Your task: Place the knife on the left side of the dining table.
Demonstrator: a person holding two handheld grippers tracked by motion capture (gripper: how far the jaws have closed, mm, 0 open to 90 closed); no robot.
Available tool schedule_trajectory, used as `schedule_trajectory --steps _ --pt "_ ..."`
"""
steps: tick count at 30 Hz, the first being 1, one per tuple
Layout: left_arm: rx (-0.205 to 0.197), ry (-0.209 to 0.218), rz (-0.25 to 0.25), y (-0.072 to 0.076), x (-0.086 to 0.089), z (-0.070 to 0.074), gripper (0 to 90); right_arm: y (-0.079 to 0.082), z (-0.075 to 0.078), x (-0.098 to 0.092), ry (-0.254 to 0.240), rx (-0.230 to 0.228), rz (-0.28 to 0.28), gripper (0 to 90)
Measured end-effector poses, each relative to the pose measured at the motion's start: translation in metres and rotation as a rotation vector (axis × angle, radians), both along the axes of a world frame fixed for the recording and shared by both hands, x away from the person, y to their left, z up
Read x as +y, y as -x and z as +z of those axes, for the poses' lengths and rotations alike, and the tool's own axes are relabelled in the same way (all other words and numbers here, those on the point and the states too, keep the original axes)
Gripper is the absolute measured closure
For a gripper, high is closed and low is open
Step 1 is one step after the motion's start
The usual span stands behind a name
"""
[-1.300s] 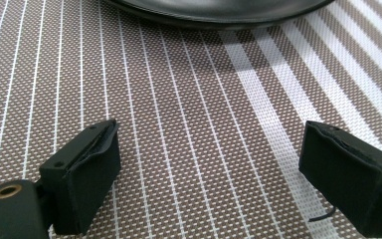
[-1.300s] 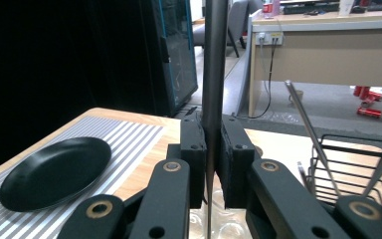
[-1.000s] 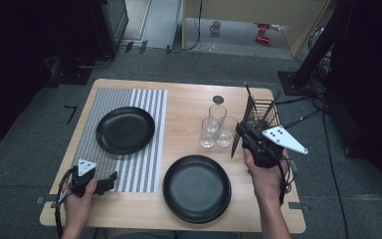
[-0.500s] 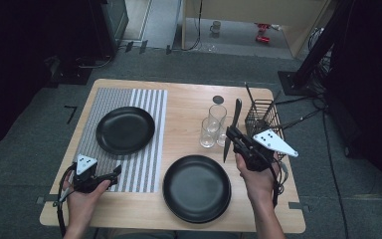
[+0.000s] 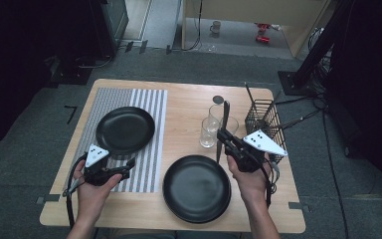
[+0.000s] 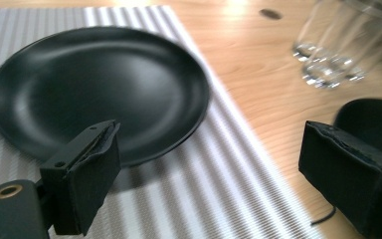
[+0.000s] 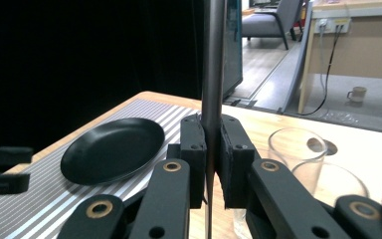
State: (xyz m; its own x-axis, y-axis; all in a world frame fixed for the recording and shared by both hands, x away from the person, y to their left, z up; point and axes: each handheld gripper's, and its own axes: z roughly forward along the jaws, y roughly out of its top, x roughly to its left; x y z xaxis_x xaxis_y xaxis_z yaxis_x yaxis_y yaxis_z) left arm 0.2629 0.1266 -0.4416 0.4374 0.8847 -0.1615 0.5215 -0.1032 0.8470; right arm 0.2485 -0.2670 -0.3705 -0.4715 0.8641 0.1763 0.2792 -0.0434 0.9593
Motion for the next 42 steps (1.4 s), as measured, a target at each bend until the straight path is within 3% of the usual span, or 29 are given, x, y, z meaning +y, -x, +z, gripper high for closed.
schedule_trajectory --steps 11,20,22,27,32,35,37,42 --pt "-0.057 0.061 -0.071 -0.016 -0.029 0.03 13.8 -0.002 -0.009 0.011 -0.006 0.017 0.02 83.9" --pt "-0.109 0.075 -0.118 -0.011 -0.041 0.047 14.0 0.008 -0.007 0.026 0.018 -0.002 0.017 83.9" --pt "-0.112 0.099 -0.146 -0.008 -0.044 0.05 14.0 0.011 -0.007 0.031 0.017 -0.008 0.026 83.9" --pt "-0.131 0.112 -0.174 -0.007 -0.047 0.058 14.2 0.013 -0.006 0.039 0.022 -0.014 0.036 83.9" --pt "-0.158 0.142 -0.23 -0.007 -0.052 0.07 15.6 0.013 -0.004 0.051 0.027 -0.022 0.055 83.9" --pt "-0.173 0.193 -0.281 -0.005 -0.057 0.078 15.8 0.015 -0.003 0.057 0.028 -0.025 0.066 83.9" --pt "-0.185 0.196 -0.308 -0.004 -0.061 0.083 15.9 0.017 -0.002 0.061 0.04 -0.035 0.078 84.0" --pt "-0.186 0.249 -0.399 -0.002 -0.079 0.094 23.6 0.018 -0.004 0.067 0.039 -0.036 0.1 84.0"
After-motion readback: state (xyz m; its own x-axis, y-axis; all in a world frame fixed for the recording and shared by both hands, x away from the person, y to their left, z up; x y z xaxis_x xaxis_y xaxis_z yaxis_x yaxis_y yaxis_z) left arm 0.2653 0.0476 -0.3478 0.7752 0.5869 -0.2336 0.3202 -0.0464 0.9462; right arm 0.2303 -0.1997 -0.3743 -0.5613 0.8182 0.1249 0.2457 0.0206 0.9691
